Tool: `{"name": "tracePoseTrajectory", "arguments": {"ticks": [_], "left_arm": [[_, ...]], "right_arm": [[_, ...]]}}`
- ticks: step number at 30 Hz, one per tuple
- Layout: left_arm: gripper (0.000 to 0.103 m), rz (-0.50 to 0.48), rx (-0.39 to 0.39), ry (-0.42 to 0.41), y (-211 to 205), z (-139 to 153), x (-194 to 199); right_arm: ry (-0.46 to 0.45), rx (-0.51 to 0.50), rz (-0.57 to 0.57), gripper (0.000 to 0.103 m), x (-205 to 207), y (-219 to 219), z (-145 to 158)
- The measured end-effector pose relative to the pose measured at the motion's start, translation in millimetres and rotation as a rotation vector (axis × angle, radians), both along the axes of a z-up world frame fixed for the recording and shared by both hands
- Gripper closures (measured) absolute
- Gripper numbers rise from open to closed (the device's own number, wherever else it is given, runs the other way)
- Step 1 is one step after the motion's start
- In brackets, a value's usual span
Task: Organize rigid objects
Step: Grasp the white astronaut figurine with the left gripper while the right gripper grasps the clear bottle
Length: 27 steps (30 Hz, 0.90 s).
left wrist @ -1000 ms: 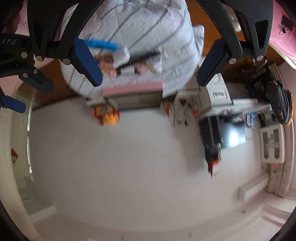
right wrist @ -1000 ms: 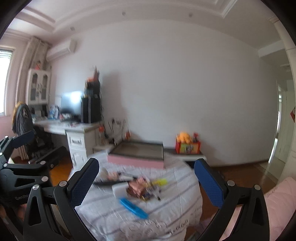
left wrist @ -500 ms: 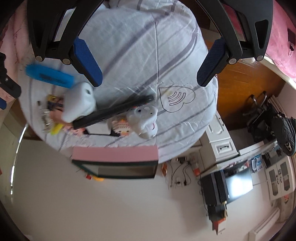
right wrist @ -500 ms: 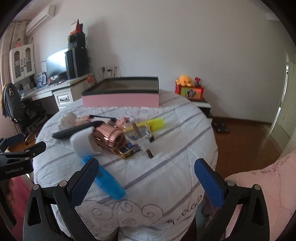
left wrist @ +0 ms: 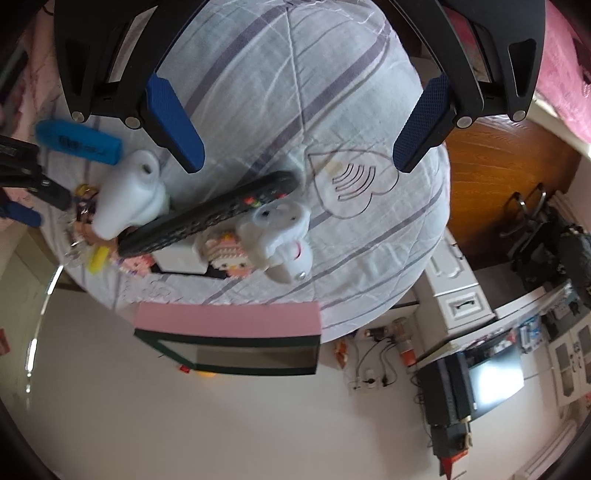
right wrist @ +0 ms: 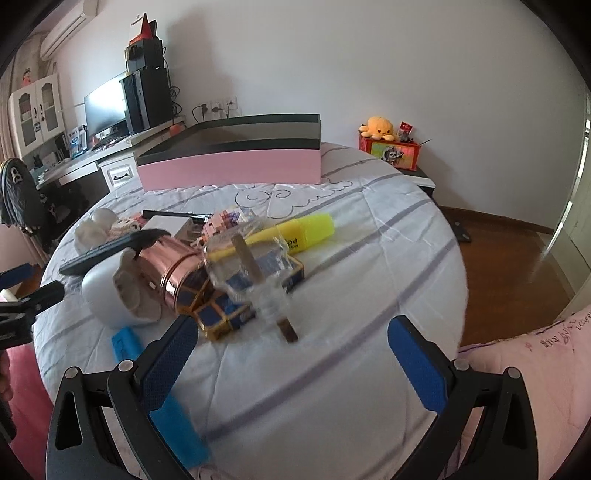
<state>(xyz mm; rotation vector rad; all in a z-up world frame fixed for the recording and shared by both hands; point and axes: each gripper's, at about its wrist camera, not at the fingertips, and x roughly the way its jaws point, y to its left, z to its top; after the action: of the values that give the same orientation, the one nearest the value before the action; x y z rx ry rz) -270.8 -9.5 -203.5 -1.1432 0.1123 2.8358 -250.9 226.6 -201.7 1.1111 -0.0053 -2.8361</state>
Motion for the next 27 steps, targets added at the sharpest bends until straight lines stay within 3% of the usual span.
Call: {"name": "tracePoseTrajectory", "arguments": {"ticks": [8, 11, 13, 24, 27], "left_arm": [[0.0, 0.024, 0.045, 0.034, -16, 20, -20], [0.0, 0.026, 0.041, 0.021, -15, 18, -33], [0.0, 0.02, 0.037, 0.006, -13, 14, -42], [0.0, 0.033, 0.022, -0.054, -9, -6, -70], [0.0, 0.021, 0.062, -0.084, -11, -13, -78]], "right_arm": [[0.015, -0.02, 0.027, 0.002, -27, 4, 8], [-0.004, -0.051, 0.059, 0.022, -36, 8, 7], [-0.022, -0.049, 0.068, 0.051, -41, 9, 4], [-0.028, -0.079, 0.072, 0.052, -53, 22, -2], [-0.027, -0.091, 0.072, 0.052, -56, 23, -4]]}}
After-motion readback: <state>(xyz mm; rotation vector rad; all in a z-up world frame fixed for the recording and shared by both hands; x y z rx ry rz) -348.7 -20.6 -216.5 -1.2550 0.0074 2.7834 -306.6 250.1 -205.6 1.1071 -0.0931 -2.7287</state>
